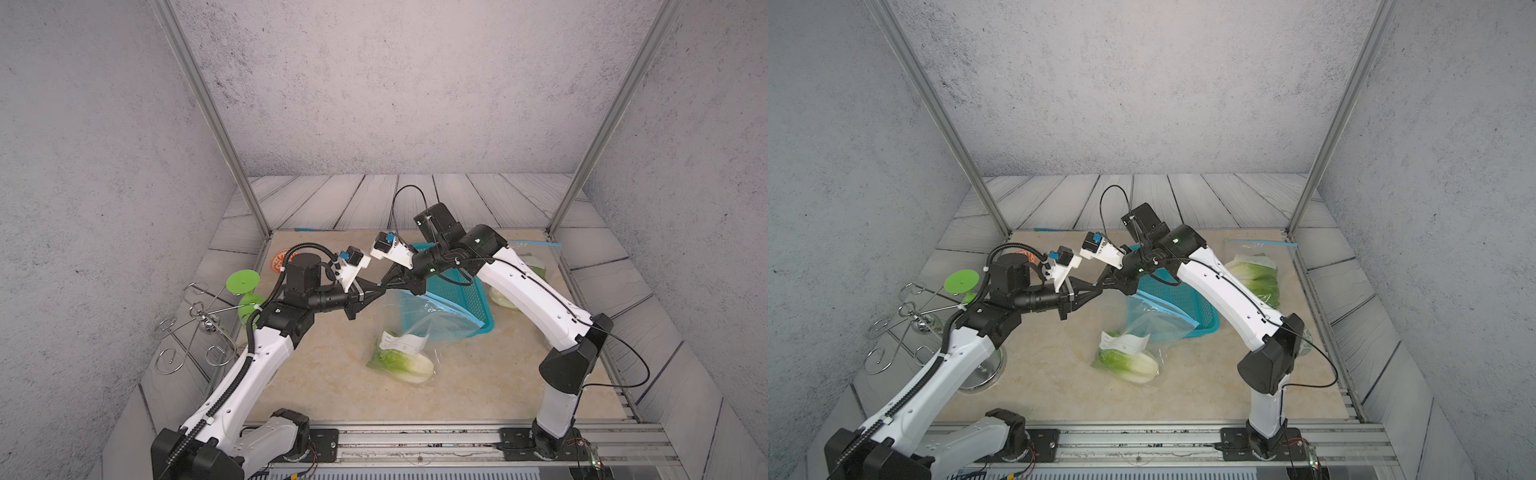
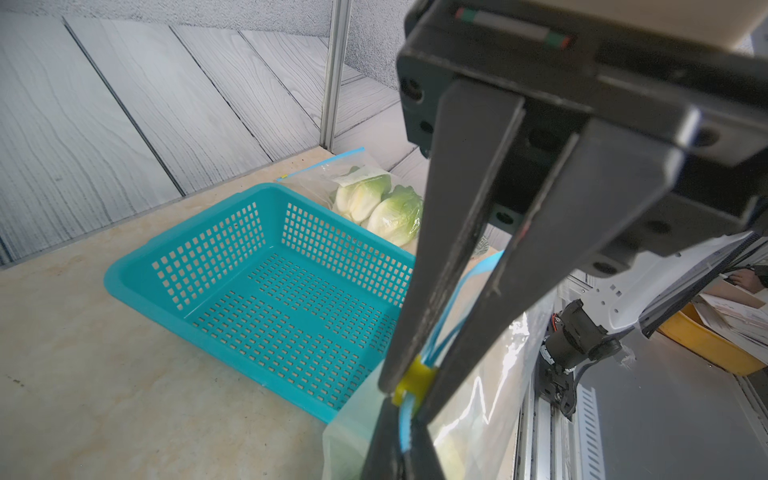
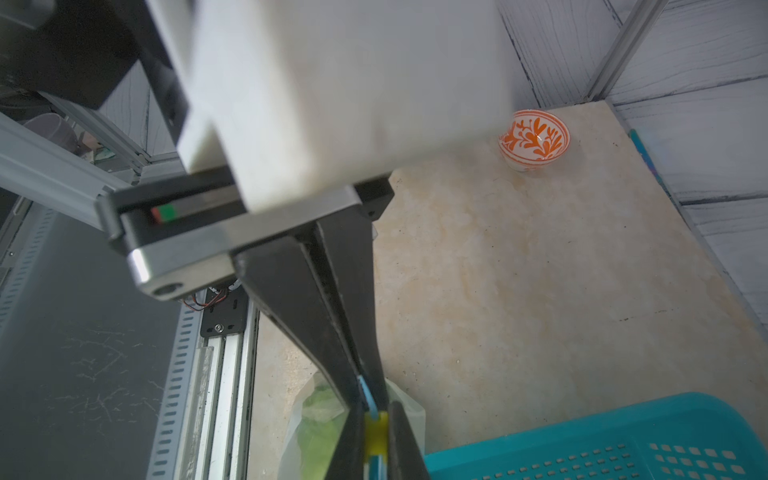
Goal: Put the chinese cabbages into a zipper bag and zip it
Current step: Zip the zipper on the zipper food storage bag.
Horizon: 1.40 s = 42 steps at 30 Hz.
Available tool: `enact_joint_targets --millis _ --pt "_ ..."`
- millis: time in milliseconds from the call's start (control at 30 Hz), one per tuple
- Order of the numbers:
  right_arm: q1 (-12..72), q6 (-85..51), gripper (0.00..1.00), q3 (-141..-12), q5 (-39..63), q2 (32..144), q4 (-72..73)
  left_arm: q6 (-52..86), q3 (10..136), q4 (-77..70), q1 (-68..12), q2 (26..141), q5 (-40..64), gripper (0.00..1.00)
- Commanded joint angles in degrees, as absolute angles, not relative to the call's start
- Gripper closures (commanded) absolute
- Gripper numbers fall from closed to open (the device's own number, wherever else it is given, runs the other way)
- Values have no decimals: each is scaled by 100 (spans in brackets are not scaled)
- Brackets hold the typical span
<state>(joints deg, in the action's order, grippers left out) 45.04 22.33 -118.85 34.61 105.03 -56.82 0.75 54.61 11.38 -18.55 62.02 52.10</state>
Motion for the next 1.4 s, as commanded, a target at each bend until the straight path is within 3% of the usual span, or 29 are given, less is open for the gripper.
enact_joint_targets --millis 0,533,867,1100,1233,1333,1367 --pt "4500 2256 93 -11829 3573 10535 -5828 209 5646 1072 -1890 6152 5027 100" --pt "4095 2208 97 -10259 3446 9133 -5599 267 6093 2134 -1574 6029 3511 100" --pt "2990 2137 97 -9068 3309 8033 -5373 350 6389 2656 -1442 6097 1898 100" --pt "2527 1997 97 -8670 3067 7814 -5252 466 6449 2709 -1371 6091 1441 100" --pt "2508 1743 96 -8798 3472 8034 -5118 601 6400 2568 -1367 6132 1682 100" --pt "2506 1512 90 -8894 3579 8175 -5036 646 6350 2522 -1362 6152 1683 100" --pt "2513 1480 80 -8877 3525 8174 -5001 630 6343 2560 -1363 6152 1589 100"
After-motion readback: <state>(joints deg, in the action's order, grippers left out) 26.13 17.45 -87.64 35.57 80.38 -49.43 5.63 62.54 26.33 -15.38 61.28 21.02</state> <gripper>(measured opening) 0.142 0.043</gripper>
